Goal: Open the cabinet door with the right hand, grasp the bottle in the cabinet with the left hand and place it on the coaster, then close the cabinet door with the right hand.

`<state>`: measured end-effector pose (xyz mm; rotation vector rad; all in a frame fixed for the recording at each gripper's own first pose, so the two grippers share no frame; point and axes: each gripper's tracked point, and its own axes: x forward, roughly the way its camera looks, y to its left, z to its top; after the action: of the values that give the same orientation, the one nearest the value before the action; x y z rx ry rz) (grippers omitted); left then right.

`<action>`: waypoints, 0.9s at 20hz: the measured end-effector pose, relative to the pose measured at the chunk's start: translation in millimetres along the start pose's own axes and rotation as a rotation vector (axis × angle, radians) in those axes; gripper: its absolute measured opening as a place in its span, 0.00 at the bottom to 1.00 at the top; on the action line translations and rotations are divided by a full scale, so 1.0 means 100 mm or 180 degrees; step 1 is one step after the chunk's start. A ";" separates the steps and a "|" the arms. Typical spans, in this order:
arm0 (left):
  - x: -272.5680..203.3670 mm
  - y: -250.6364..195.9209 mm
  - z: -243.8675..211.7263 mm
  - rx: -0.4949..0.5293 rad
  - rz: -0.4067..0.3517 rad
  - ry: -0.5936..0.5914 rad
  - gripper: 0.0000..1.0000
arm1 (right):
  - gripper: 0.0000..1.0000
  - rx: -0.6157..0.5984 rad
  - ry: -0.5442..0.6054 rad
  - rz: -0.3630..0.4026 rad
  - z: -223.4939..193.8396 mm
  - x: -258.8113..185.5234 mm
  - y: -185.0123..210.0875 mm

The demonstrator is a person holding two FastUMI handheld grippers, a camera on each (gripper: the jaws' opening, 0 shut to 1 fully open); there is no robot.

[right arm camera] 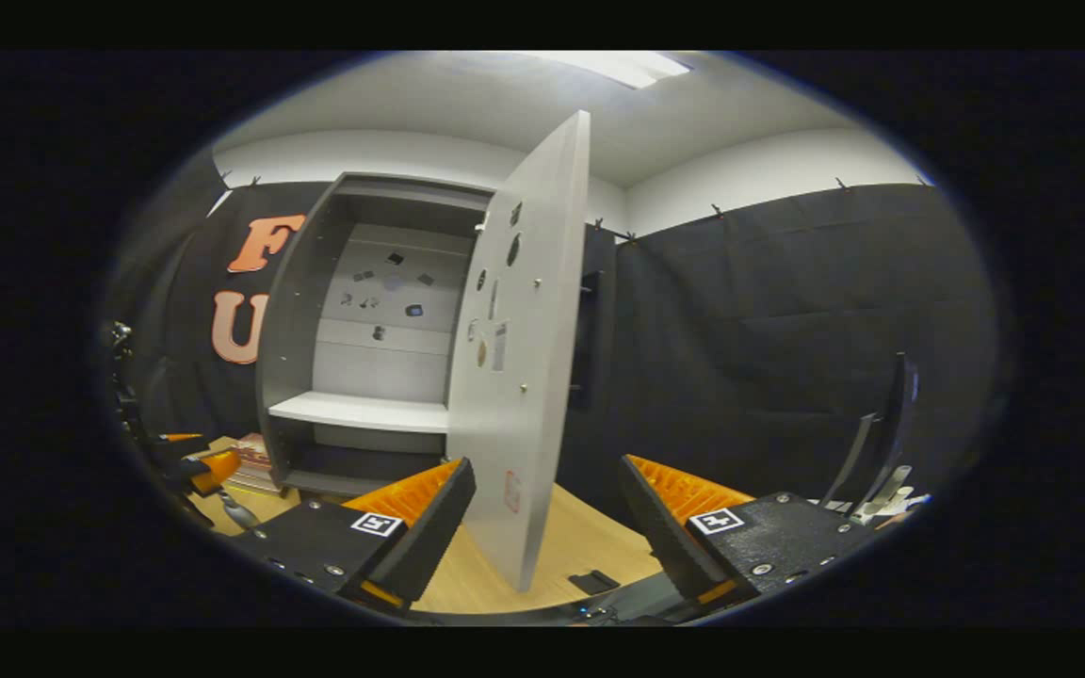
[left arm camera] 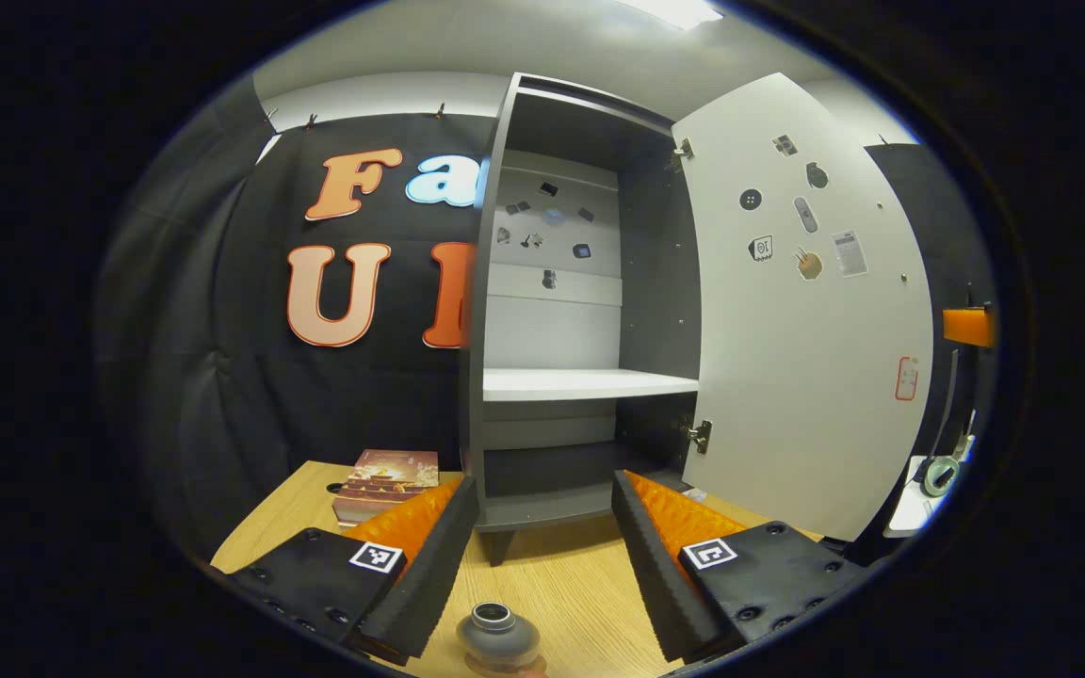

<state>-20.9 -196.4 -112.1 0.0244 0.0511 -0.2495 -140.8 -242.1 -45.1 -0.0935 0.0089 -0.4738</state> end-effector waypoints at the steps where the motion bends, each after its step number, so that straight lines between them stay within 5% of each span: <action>1: -0.01 0.01 0.05 -0.0003 0.0037 -0.0015 0.93 | 0.95 -0.0033 -0.0002 -0.0060 0.01 0.05 -0.12; 7: -0.06 0.01 0.25 -0.0058 0.0228 -0.0004 0.93 | 0.96 -0.0100 0.0024 -0.0076 0.06 0.36 -0.43; 12: -0.20 0.14 0.36 -0.0104 0.0457 -0.0003 0.93 | 0.94 -0.0020 0.0014 0.0245 0.06 0.44 -0.33; 15: -0.29 0.31 0.42 -0.0004 0.0636 -0.0013 0.93 | 0.84 0.0146 0.0124 0.0467 0.03 0.46 -0.17; 18: -0.32 0.41 0.50 0.0067 0.0717 -0.0065 0.93 | 0.88 0.0265 0.0218 0.0714 0.04 0.42 0.09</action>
<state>-39.0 -150.3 -59.8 0.0484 0.0253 -0.0251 -99.3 -252.5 -40.9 0.0059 0.0662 -0.2526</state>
